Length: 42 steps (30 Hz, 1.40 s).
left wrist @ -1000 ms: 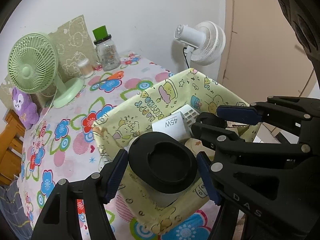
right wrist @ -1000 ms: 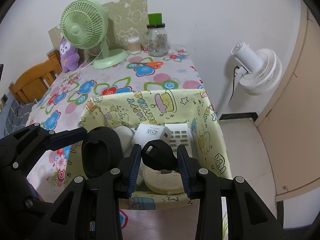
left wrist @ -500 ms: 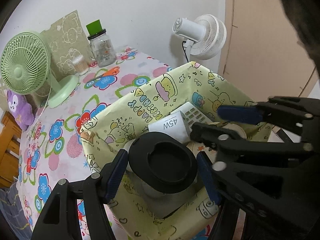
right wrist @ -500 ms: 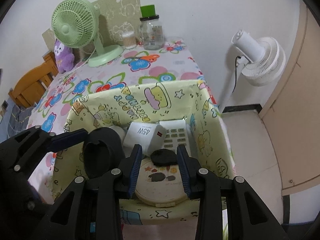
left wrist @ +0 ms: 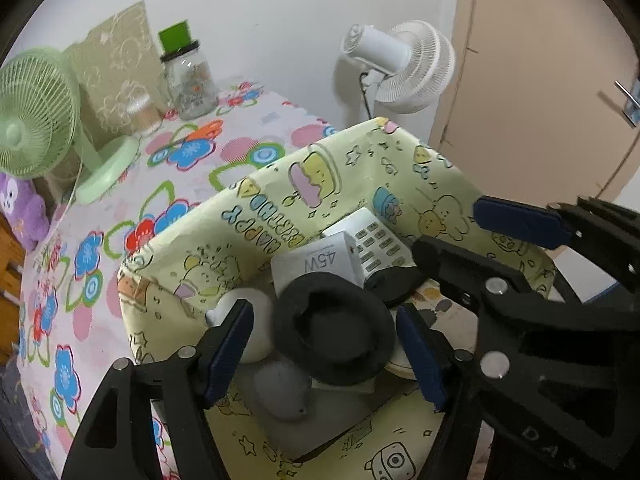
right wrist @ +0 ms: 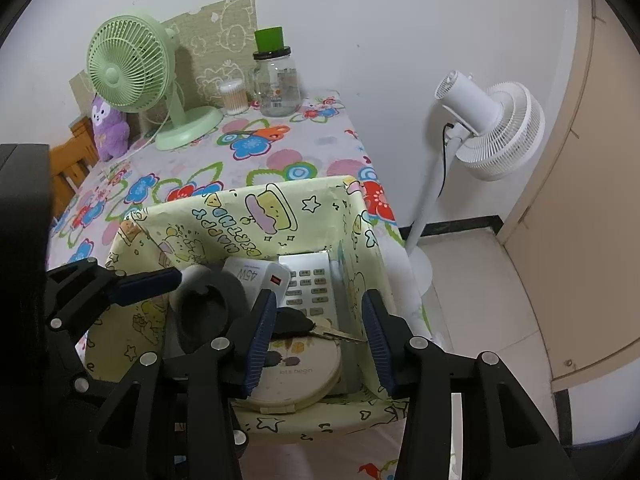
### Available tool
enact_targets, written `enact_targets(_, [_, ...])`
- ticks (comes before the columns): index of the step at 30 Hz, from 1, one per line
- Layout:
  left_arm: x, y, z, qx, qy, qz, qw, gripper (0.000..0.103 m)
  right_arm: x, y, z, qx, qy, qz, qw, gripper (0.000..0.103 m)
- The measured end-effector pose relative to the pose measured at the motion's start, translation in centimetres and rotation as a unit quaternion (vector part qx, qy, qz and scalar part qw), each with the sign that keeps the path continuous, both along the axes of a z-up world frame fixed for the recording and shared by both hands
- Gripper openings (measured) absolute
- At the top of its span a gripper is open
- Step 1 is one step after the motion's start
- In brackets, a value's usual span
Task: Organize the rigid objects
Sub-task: 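Lower the lid and key into the yellow box and open both grippers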
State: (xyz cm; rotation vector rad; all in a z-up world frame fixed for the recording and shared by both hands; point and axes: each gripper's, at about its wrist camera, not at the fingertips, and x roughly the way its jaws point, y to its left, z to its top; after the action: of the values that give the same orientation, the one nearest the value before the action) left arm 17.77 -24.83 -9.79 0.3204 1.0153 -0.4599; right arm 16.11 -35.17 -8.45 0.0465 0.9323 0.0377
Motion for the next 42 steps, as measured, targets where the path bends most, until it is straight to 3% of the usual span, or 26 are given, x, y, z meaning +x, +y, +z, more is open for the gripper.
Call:
enact_targets(10, [-1.2, 0.8, 1.0, 0.011, -0.022, 0.008, 0.9997, 0.093, -0.4, 0.5, 0.1, 0.005, 0.003, -0.002, 1.000, 0.050])
enact_targets(12, [-1.6, 1.0, 1.2, 0.012, -0.026, 0.008, 0.9996, 0.095, -0.7, 0.6, 0.2, 0.004, 0.002, -0.004, 1.000, 0.057])
enact_targets(18, [-3.2, 2.0, 2.2, 0.028, -0.051, 0.009, 0.9983, 0.095, -1.8, 1.6, 0.7, -0.004, -0.011, -0.005, 1.000, 0.068])
enact_targets(32, [-5.6, 6.3, 4.2, 0.017, -0.081, 0.029, 0.9962, 0.095, -3.9, 4.7, 2.2, -0.005, -0.031, -0.004, 1.000, 0.078])
enact_targets(42, [-6.1, 10.9, 4.4, 0.013, -0.089, 0.072, 0.9934, 0.098, -5.1, 7.8, 2.9, -0.024, -0.035, -0.003, 0.999, 0.081])
